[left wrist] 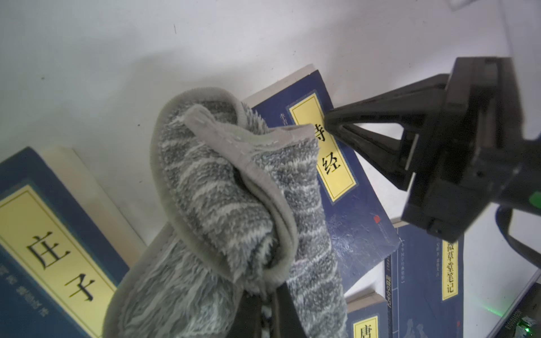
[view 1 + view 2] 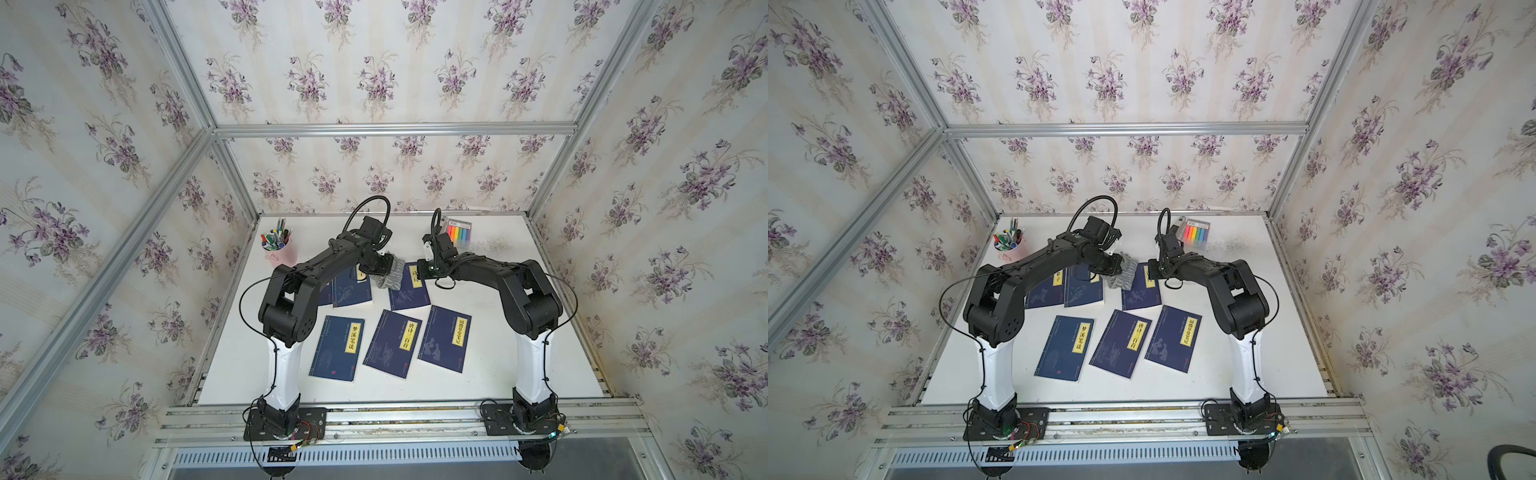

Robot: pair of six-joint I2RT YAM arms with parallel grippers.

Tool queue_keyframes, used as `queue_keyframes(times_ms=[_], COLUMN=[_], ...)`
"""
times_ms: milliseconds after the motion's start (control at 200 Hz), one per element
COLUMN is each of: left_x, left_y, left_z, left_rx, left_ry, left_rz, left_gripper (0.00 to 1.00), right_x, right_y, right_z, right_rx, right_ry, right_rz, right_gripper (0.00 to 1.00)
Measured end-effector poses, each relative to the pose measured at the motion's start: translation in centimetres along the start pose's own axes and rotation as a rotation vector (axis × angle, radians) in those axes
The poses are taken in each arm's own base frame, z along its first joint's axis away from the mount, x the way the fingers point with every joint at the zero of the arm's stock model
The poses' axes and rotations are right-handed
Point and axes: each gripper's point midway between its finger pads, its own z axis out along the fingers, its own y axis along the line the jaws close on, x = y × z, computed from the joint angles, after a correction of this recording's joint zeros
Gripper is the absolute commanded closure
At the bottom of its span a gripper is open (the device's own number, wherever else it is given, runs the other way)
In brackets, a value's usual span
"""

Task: Wipe the cover of the book
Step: Wipe the dirt from the cover of the book.

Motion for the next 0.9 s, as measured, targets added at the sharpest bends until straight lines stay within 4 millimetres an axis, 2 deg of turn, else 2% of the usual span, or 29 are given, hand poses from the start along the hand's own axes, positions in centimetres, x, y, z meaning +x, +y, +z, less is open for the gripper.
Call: queue_keyframes(times_ms=[205,405,595,739,899], left_x=[-2.3,-3.6,-1.7,0.3,1.3], left_y=[1.0,2.1,2.6,1.3,0.6], left_z=[2.9,4.2,5.7,5.7,5.5], left_rx=[-0.047,-0.126,-0.157,-0.179,-0.204], left_ry=[0.006,0.005,0.056,0.062,0.047], left_rz=[0.013,0.022,0.042,0.101,0.145], left_gripper=[0.93,0.94,0.94,0.94,0.94], right_x=[0.1,0.2,0.1,0.1,0.2], right_y=[-0.1,0.0,0.0,0.0,0.0], right_z=[0.0,0.0,0.0,0.0,0.0], right_rx=[-0.003,-0.005,-0.006,-0.005,-0.005], right_ry=[-0.008,-0.008,-0.009,-0.009,-0.008], right_rz=[0.005,0.011,0.013,0.015,0.017], right_gripper=[1.00,1.00,1.00,1.00,1.00])
